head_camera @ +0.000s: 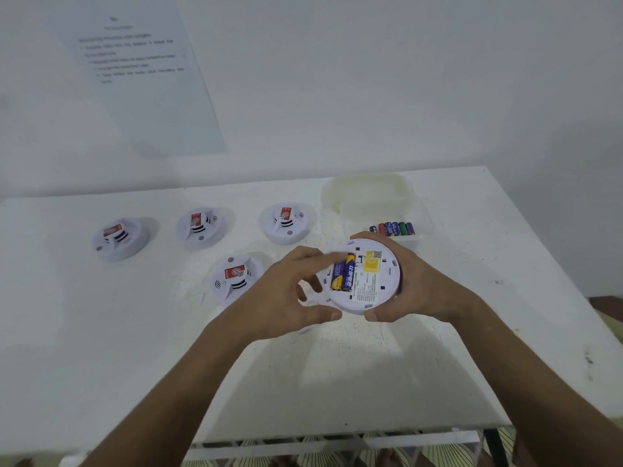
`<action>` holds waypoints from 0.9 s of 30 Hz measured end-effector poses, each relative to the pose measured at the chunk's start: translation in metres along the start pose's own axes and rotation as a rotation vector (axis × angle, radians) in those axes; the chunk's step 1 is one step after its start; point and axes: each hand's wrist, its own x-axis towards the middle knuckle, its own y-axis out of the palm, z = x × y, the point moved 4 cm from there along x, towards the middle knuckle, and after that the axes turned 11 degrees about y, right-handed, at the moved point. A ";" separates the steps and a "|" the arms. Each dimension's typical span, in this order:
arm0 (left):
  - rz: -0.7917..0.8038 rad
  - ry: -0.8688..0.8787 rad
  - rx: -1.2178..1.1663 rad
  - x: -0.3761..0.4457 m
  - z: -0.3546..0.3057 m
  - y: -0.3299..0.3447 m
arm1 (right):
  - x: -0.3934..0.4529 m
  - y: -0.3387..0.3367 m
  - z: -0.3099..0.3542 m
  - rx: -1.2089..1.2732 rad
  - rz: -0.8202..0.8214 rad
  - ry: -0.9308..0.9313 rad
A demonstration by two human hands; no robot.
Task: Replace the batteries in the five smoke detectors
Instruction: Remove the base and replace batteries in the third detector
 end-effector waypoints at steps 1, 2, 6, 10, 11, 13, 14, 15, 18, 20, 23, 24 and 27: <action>-0.028 -0.037 -0.020 -0.003 0.007 0.000 | -0.001 -0.003 -0.002 0.009 -0.017 0.003; -0.056 -0.090 -0.018 -0.007 0.015 0.001 | -0.003 -0.007 -0.003 0.022 -0.034 0.007; 0.026 -0.282 0.261 -0.023 0.050 0.016 | -0.012 -0.021 -0.008 0.030 -0.071 0.017; 0.108 -0.361 0.440 -0.030 0.067 0.028 | -0.020 -0.029 -0.013 0.036 -0.076 0.031; 0.106 -0.360 0.454 -0.031 0.069 0.029 | -0.021 -0.031 -0.014 0.039 -0.072 0.034; 0.103 -0.367 0.440 -0.031 0.071 0.029 | -0.025 -0.031 -0.015 0.045 -0.062 0.037; 0.102 -0.366 0.429 -0.032 0.071 0.029 | -0.026 -0.031 -0.015 0.046 -0.060 0.041; 0.093 -0.358 0.421 -0.032 0.071 0.029 | -0.026 -0.031 -0.016 0.045 -0.061 0.045; 0.071 -0.311 0.462 -0.031 0.062 0.030 | -0.025 -0.028 -0.017 0.037 -0.059 0.051; 0.072 -0.301 0.523 -0.032 0.053 0.031 | -0.023 -0.025 -0.017 0.032 -0.056 0.054; -0.049 -0.337 0.467 -0.032 0.039 0.018 | -0.021 -0.022 -0.015 0.021 -0.059 0.054; -0.114 -0.339 0.468 -0.031 0.031 0.008 | -0.021 -0.022 -0.014 0.020 -0.063 0.053; -0.316 -0.256 0.518 -0.023 0.005 -0.026 | -0.020 -0.021 -0.009 0.030 -0.058 0.038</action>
